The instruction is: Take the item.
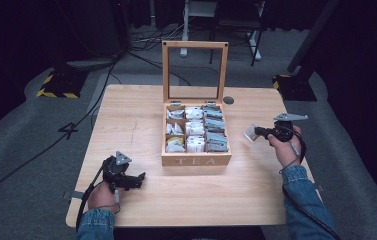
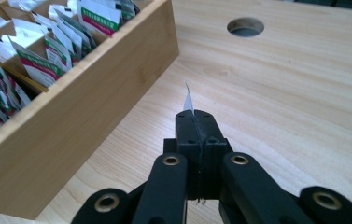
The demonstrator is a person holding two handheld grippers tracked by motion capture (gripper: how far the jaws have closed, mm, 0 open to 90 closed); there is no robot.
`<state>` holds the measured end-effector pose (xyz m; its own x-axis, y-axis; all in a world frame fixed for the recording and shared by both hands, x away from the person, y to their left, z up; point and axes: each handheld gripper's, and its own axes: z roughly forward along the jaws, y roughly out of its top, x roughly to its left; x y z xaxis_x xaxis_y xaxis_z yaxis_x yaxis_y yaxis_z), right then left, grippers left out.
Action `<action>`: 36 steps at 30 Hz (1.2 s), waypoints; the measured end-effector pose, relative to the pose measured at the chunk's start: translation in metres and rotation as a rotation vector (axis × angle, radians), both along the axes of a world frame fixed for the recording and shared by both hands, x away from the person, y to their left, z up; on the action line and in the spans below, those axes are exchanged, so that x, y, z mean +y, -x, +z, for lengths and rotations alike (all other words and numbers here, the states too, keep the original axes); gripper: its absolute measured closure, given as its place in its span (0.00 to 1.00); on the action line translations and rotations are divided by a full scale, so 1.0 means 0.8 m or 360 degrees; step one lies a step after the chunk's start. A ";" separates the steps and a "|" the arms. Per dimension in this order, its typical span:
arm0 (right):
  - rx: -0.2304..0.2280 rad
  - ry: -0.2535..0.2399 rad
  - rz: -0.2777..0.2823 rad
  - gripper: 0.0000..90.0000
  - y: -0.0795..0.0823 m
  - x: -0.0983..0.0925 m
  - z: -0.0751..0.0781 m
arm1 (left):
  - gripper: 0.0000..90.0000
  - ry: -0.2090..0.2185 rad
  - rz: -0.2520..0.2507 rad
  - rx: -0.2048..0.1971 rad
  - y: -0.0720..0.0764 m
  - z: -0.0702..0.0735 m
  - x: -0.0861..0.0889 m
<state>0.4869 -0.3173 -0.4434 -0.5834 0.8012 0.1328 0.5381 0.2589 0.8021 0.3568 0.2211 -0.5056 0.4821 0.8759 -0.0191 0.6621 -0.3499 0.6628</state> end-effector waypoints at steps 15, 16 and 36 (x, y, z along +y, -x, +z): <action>0.0109 0.0022 -0.0016 1.00 -0.005 0.005 -0.016 | 0.00 0.0001 0.0000 0.0000 0.000 0.000 0.000; 0.0109 0.0028 -0.0014 0.99 -0.005 0.005 -0.016 | 0.00 0.0001 0.0000 0.0000 0.000 0.000 0.000; 0.0087 0.0022 -0.0158 0.55 -0.013 -0.003 -0.030 | 0.00 0.0000 0.0000 0.0000 0.000 0.000 0.000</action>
<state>0.4971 -0.3193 -0.4671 -0.4931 0.8568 0.1511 0.6048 0.2128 0.7674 0.3568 0.2211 -0.5056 0.4820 0.8760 -0.0193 0.6621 -0.3497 0.6629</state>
